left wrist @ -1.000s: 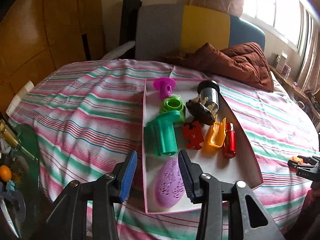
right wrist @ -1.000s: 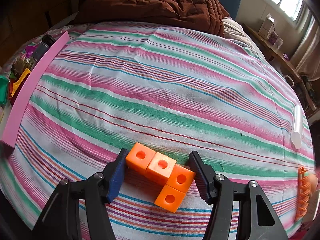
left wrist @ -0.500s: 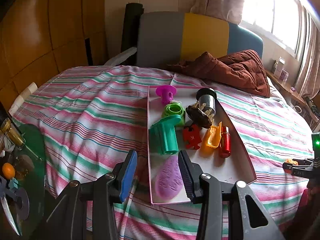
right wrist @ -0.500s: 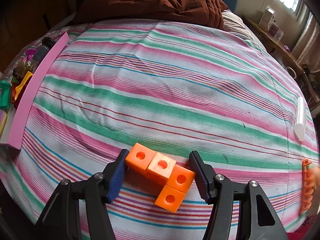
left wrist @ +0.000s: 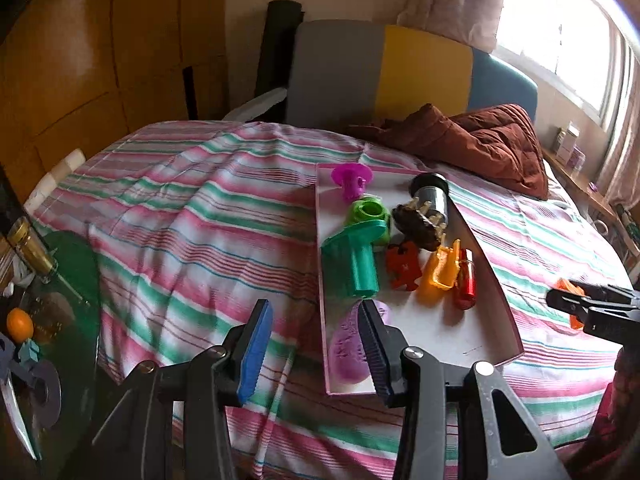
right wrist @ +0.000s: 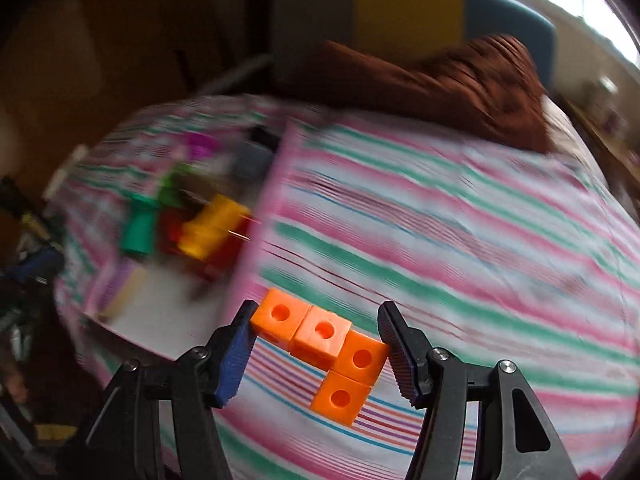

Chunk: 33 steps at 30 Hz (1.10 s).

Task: Organize rigid objects

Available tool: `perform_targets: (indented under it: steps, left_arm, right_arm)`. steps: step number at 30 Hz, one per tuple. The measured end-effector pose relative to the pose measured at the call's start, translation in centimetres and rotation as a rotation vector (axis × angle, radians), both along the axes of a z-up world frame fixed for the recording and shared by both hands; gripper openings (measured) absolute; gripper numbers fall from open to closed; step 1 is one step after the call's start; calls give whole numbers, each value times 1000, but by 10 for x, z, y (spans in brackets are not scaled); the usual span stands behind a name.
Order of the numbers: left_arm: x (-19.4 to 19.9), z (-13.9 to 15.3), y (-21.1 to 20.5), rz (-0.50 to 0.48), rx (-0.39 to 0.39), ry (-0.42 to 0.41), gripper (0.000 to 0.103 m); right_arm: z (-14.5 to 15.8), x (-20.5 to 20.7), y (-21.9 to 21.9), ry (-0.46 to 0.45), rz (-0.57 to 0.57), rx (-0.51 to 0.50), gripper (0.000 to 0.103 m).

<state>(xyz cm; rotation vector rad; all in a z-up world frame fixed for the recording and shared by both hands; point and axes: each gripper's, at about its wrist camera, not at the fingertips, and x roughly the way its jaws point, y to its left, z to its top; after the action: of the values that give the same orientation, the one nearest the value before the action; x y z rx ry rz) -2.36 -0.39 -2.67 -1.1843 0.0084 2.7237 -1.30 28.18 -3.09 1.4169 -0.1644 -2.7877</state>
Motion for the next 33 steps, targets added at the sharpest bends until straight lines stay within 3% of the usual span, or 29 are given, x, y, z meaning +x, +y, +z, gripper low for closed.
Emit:
perform_targets:
  steps: [4, 8, 11, 14, 16, 22, 33]
  left_arm:
    - [1, 3, -12, 35, 11, 15, 45]
    - [3, 8, -17, 55, -13, 48, 47]
    - [4, 9, -20, 75, -37, 61, 49]
    - [5, 9, -19, 92, -60, 68, 49]
    - [5, 10, -18, 109, -75, 70, 49]
    - [9, 19, -11, 121, -109, 105, 49]
    - [20, 22, -2, 94, -66, 92, 49]
  right_arm:
    - [4, -22, -53, 26, 109, -21, 62]
    - [-17, -44, -91, -18, 160, -21, 62]
    - [-36, -52, -107, -54, 168, -3, 63]
    - [-39, -54, -113, -29, 174, 30, 63]
    - [-40, -53, -114, -37, 183, 18, 69]
    - [-26, -35, -108, 11, 132, 5, 78]
    - [-5, 12, -103, 131, -20, 40, 80]
